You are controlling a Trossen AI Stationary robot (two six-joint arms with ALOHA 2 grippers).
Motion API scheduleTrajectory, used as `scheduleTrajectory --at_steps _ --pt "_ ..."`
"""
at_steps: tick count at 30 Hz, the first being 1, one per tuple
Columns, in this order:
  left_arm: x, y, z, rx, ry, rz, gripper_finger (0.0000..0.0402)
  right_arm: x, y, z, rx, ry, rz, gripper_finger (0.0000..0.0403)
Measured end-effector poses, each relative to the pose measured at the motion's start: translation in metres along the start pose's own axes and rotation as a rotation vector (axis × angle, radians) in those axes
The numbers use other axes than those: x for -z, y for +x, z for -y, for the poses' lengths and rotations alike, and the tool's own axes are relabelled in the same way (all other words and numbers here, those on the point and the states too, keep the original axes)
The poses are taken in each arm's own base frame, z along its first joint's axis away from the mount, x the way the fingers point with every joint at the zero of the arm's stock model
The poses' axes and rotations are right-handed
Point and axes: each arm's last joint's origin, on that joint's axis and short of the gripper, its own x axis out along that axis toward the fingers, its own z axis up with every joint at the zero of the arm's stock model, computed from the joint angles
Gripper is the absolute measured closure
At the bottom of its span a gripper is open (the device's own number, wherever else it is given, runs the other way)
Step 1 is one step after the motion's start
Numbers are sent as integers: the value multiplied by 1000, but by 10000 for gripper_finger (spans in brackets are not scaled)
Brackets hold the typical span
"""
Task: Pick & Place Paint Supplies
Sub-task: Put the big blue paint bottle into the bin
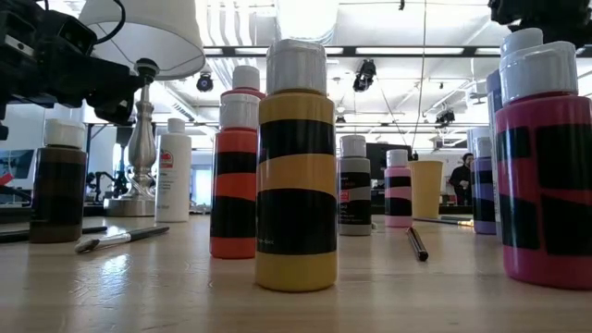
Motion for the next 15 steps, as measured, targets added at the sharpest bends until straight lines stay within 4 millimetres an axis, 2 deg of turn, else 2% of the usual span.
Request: scheduleTrajectory --at_steps 15 --pt "0 0 0 0 1 3 262 4 34 -5 22 14 2 150"
